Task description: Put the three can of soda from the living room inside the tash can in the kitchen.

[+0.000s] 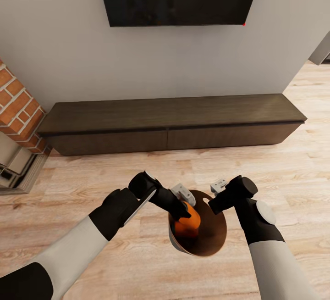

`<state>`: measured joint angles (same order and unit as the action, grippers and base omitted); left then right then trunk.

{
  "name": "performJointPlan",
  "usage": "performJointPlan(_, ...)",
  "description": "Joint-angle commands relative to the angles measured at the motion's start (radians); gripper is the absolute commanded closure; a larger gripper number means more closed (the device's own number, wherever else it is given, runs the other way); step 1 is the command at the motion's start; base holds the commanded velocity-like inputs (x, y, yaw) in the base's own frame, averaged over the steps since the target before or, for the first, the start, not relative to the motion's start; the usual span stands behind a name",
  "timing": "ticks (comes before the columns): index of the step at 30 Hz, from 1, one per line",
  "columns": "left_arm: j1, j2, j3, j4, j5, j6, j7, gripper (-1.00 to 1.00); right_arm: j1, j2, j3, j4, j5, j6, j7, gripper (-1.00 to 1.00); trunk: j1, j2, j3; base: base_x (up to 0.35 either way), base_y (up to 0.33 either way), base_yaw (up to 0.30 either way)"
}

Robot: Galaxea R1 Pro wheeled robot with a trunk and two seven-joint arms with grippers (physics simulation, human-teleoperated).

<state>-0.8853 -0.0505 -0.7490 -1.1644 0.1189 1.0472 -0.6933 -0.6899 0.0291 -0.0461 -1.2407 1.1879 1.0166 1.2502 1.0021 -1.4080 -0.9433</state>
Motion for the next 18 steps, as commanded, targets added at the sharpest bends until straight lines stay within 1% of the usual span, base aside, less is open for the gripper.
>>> performJointPlan(1,0.0,0.0,-0.001,0.005,-0.037,0.0,0.012,1.0,0.0,0.0,0.0,0.002,-0.021,0.017,0.009,1.0,0.0,0.0,0.0,0.0,0.0,0.0)
performJointPlan(6,0.0,0.0,-0.002,0.023,-0.036,0.0,0.023,1.0,0.0,0.0,0.0,0.006,-0.021,0.017,0.009,1.0,0.0,0.0,0.0,0.0,0.0,0.0)
performJointPlan(11,0.0,-0.01,-0.003,0.04,-0.037,0.0,0.028,1.0,0.0,0.0,0.0,0.007,-0.022,0.017,0.009,1.0,0.0,0.0,0.0,0.0,0.0,0.0)
performJointPlan(18,0.0,-0.014,-0.003,0.043,-0.038,0.0,0.029,1.0,0.0,0.001,0.0,0.007,-0.022,0.017,0.009,1.0,0.0,0.0,0.0,0.0,0.0,0.0)
